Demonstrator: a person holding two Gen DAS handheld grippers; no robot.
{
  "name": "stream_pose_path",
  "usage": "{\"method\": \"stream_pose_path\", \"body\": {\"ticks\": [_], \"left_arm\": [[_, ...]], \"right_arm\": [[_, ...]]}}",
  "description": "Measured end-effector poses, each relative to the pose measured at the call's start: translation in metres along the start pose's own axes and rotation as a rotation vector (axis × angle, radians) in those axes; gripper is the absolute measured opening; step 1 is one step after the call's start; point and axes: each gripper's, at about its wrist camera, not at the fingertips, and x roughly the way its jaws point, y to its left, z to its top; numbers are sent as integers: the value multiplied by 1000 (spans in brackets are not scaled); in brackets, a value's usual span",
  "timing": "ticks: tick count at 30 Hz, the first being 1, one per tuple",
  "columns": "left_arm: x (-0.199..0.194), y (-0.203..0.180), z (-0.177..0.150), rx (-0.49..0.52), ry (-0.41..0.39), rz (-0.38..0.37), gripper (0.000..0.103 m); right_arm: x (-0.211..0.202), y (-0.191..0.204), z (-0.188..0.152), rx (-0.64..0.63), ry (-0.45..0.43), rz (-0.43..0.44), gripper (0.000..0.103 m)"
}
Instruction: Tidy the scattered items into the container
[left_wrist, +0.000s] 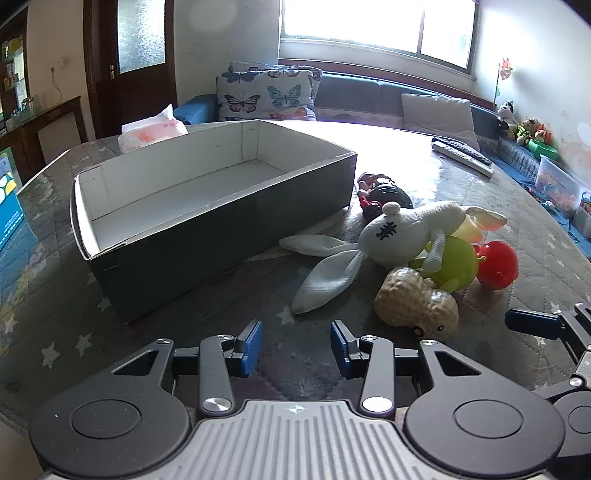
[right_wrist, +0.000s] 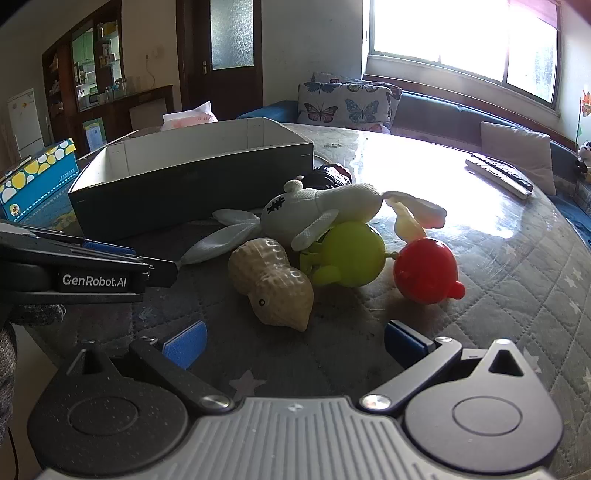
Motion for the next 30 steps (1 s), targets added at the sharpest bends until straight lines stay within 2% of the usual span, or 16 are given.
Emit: {"method": "stream_pose_path", "body": {"ticks": [30], "left_arm": [[9, -8, 17, 8, 31, -87, 43]], "right_arm": [[14, -6, 9, 7, 41, -9, 103]]}}
